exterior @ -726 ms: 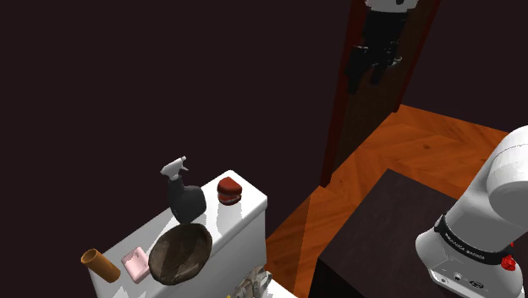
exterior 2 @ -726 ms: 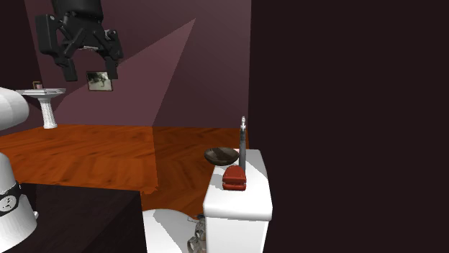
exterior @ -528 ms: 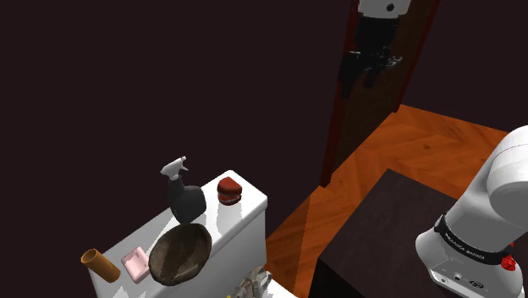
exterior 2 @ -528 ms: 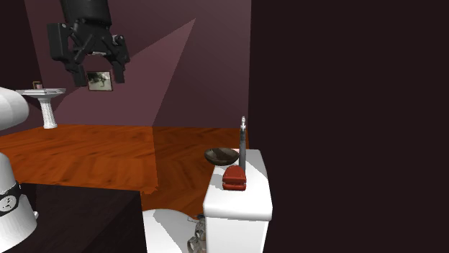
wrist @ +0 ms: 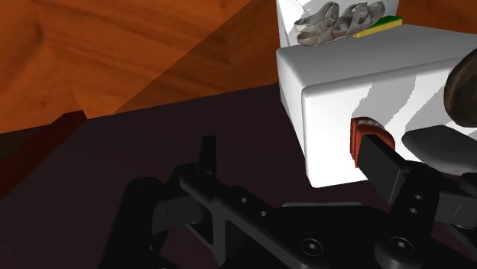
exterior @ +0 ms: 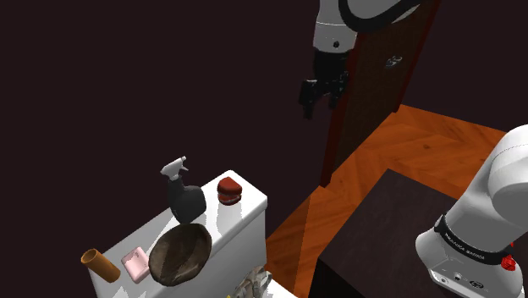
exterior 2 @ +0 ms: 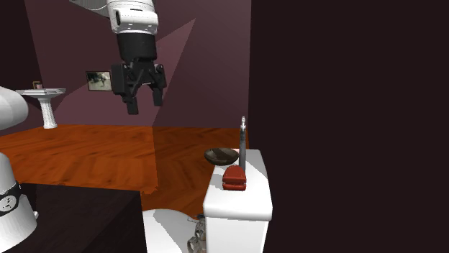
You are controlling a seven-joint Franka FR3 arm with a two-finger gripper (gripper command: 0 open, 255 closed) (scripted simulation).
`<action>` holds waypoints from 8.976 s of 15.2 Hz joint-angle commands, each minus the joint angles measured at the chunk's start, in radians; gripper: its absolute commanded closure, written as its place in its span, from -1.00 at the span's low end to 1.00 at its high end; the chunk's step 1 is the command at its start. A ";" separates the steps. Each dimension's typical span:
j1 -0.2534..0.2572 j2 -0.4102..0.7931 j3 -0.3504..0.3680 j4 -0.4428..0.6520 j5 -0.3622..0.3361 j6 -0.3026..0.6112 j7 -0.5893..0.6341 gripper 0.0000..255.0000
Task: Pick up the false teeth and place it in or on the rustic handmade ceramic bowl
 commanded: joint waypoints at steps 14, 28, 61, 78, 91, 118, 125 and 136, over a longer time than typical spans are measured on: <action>0.049 0.559 0.118 0.257 -0.030 0.279 0.173 -1.00; 0.172 1.118 0.114 0.766 -0.134 0.302 0.313 -1.00; 0.180 1.127 0.114 0.771 -0.135 0.307 0.321 1.00; 0.169 1.017 0.129 0.825 -0.116 0.145 0.325 1.00; 0.396 1.113 0.169 1.006 -0.168 0.082 0.591 1.00; 0.491 1.279 0.158 1.056 -0.211 0.203 0.674 1.00; 0.491 1.279 0.157 1.056 -0.211 0.203 0.674 -1.00; 0.478 1.215 0.167 1.078 -0.198 0.118 0.667 -1.00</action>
